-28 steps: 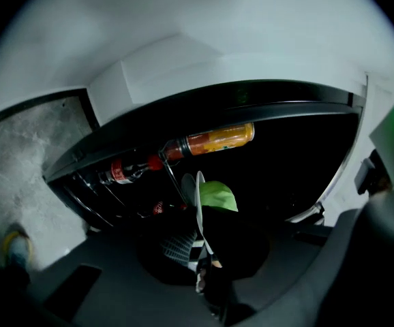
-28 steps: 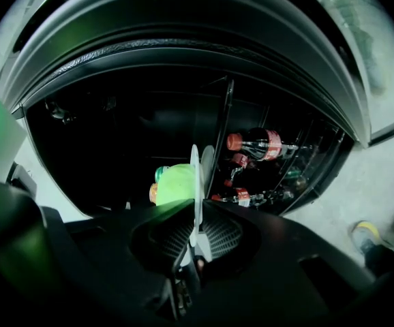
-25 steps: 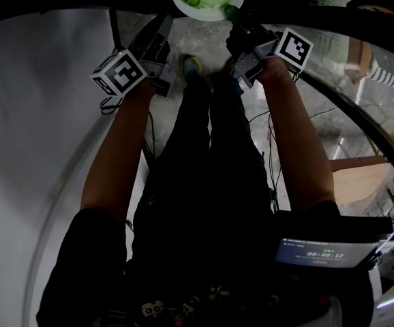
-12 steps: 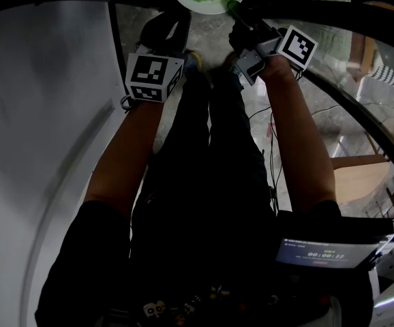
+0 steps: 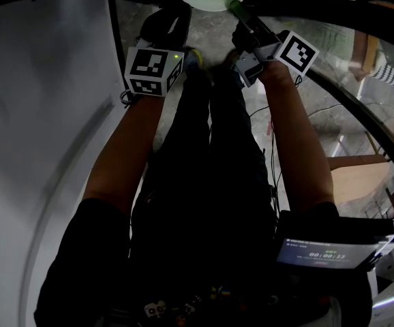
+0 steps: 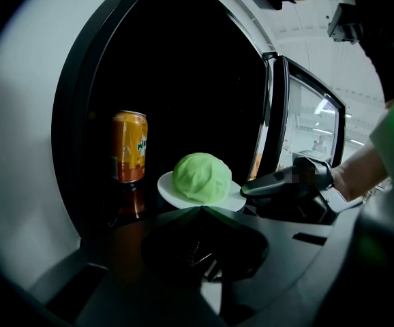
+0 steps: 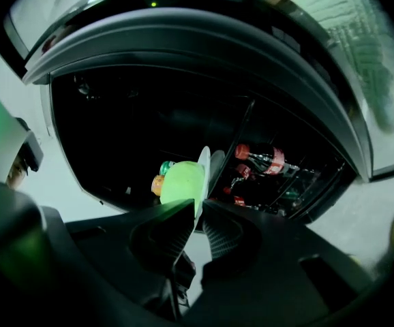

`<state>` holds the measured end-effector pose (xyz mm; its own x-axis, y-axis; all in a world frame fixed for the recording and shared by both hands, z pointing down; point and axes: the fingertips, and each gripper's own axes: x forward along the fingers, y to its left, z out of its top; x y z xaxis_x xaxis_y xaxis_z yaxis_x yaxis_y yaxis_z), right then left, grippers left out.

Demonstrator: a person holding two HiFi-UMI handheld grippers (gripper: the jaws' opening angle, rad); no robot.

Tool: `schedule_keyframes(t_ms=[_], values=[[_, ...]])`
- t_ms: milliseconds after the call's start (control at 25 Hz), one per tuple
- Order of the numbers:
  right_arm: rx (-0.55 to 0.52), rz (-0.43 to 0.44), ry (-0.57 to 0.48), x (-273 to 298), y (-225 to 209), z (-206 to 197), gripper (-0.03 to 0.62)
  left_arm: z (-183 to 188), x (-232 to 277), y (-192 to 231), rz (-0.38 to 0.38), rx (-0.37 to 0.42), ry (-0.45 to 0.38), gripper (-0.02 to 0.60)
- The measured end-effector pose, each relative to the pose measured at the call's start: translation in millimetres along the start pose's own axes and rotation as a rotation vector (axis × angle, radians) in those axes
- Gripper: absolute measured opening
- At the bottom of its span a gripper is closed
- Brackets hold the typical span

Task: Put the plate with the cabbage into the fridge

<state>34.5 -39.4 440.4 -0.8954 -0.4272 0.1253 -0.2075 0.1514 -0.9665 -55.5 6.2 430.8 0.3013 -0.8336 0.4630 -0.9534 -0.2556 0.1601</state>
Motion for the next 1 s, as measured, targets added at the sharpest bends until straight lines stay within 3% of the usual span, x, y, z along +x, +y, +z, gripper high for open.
schedule_keyframes(t_ms=[200, 280, 360, 480, 600, 800, 1000], values=[[0.069, 0.021, -0.012, -4.1, 1.6, -3.2, 0.021, 1.2, -4.2, 2.8, 0.001, 0.002, -0.005, 0.003], [0.044, 0.007, -0.024, -9.4, 3.1, -3.4, 0.02, 0.1, -7.7, 4.0, 0.0, 0.0, -0.006, 0.003], [-0.102, -0.063, -0.045, -18.7, 3.9, -0.6, 0.02, -1.5, -10.9, 5.1, -0.003, -0.001, -0.01, 0.003], [-0.545, -0.252, -0.041, -35.0, 2.7, 5.4, 0.018, -2.4, -10.8, 4.3, -0.003, 0.001, -0.012, 0.003], [-0.892, -0.303, 0.03, -34.2, 16.0, -5.0, 0.018, -1.8, -6.2, -0.6, -0.001, -0.001, -0.01, 0.003], [-1.113, -0.31, 0.031, -23.4, 32.3, -17.5, 0.018, 0.5, -4.6, -3.0, 0.009, -0.011, -0.013, 0.003], [-1.221, -0.357, 0.043, -19.2, 25.0, -21.4, 0.018, 2.4, -3.3, -3.3, 0.009, -0.006, -0.019, 0.003]])
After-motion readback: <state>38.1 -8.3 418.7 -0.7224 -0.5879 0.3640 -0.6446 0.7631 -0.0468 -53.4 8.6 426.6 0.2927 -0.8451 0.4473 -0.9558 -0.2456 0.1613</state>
